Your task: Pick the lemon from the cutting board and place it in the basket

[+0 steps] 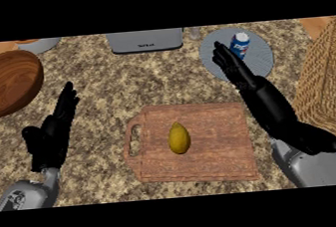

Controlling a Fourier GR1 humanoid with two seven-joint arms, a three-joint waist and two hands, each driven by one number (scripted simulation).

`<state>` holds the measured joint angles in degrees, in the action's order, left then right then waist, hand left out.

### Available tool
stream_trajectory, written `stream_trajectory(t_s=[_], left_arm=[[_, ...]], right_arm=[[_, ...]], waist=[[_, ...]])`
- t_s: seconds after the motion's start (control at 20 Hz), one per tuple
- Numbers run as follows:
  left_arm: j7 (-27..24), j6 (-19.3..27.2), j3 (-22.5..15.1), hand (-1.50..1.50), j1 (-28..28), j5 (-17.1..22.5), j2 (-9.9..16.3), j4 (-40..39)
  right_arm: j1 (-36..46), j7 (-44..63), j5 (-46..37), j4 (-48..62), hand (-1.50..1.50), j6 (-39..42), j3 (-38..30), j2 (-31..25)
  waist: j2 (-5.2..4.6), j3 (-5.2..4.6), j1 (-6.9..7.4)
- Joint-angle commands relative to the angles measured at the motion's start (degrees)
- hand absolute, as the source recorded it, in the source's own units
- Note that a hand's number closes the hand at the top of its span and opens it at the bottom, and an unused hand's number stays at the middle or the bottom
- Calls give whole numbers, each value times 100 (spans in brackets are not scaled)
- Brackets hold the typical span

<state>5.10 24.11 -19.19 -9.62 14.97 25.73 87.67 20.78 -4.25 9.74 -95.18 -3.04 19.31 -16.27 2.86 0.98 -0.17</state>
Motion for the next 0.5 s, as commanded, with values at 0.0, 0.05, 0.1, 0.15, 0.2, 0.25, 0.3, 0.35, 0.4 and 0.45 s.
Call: stream_trajectory(t_s=[0.0, 0.05, 0.1, 0.15, 0.2, 0.25, 0.3, 0.35, 0.4, 0.45], left_arm=[[-291, -277, 208, 0, 5, -95, 193, 137], [-388, -459, 77, 0, 266, -82, 266, 429], [-525, -709, 145, 0, -68, -85, 356, 263], [-514, -839, 146, 0, -245, -127, 461, 272], [-820, -1148, 142, 0, -276, -43, 480, 170], [-838, -1244, 87, 0, -320, -114, 579, 298], [-468, -1175, -106, 0, -530, -31, 366, 313], [-739, -1524, 76, 0, -303, 180, 535, 262], [-599, -1491, 41, 0, -330, 201, 481, 392], [-801, -1462, -116, 0, -172, 20, 404, 377]], right_arm=[[-399, -268, -27, -89, 150, 81, -158, -60], [73, 90, 82, 417, 150, 24, -353, 63], [166, 118, -114, 703, 150, -138, -248, 203], [-31, 85, -232, 831, 150, -317, -81, 397], [361, 368, -127, 1162, 150, -294, -272, 393], [232, 255, -100, 1484, 150, -300, -347, 407], [386, -846, -1120, 919, 150, 348, 716, -1], [89, -1138, -974, 1178, 150, -107, 940, 919], [74, -1168, -862, 1361, 150, -308, 1081, 1438], [-102, -1341, -1232, 1514, -150, -878, 1516, 1574]], waist=[[-276, -97, 8], [-281, -98, 84], [-295, -100, 71], [-298, -99, 54], [-316, -103, 84], [-323, -99, 101], [-328, -95, 114], [-327, -96, 168], [-322, -93, 196], [-312, -96, 185]])
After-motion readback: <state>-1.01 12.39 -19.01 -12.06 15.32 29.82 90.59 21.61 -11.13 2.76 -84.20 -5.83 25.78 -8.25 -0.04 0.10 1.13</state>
